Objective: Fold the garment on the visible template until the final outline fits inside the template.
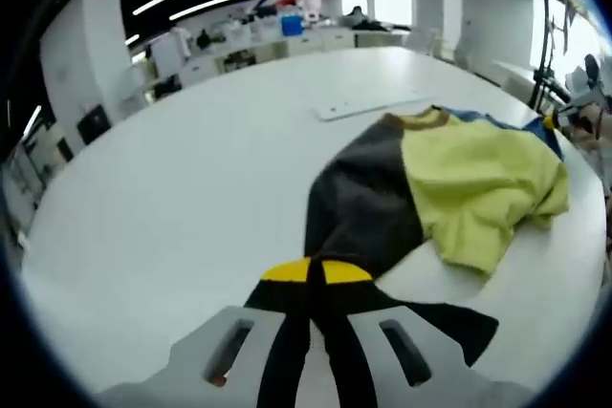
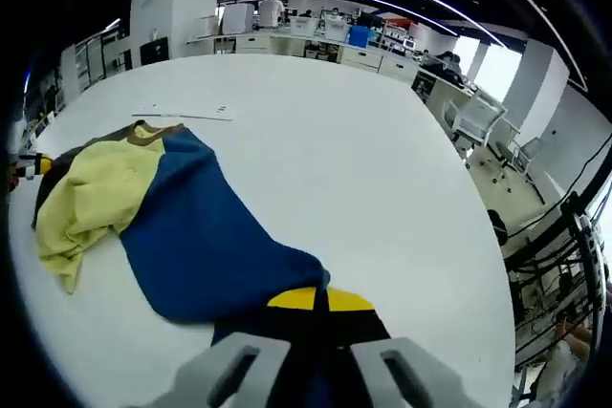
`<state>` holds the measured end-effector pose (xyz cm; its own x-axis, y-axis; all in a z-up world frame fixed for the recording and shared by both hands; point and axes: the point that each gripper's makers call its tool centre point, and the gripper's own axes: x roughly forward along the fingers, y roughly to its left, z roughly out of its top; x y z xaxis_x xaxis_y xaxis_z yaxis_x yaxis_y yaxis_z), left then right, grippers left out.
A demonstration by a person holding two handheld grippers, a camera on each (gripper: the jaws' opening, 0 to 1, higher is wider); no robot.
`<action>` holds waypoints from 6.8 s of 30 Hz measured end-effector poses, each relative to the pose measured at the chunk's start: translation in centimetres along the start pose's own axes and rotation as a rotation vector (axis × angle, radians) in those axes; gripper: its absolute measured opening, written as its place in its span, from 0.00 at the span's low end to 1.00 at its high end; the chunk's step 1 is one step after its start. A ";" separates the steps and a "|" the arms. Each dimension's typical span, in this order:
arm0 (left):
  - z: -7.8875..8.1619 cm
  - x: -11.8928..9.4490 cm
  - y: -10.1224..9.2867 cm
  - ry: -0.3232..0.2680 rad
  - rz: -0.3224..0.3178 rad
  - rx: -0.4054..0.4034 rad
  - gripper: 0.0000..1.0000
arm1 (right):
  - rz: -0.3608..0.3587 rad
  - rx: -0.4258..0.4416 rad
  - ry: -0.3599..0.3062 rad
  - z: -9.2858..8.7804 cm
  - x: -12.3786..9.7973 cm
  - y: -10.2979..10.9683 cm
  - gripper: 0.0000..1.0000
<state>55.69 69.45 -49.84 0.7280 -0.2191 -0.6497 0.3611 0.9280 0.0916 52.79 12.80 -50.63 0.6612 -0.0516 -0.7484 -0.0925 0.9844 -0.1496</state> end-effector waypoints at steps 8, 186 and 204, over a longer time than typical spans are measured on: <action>0.0 0.3 1.2 0.029 0.006 0.065 0.00 | -0.021 0.062 0.043 -0.6 1.3 -1.7 0.00; 3.4 0.3 -11.2 -0.184 -0.205 0.156 0.35 | 0.514 -0.077 -0.217 4.3 -6.7 27.4 0.46; 1.0 1.3 -13.2 -0.128 -0.207 0.099 0.29 | 0.531 -0.047 -0.175 0.5 -6.5 31.0 0.36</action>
<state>52.45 56.61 -51.17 0.6981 -0.4432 -0.5623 0.5604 0.8271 0.0439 46.02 43.74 -50.10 0.6280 0.4820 -0.6110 -0.4769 0.8588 0.1873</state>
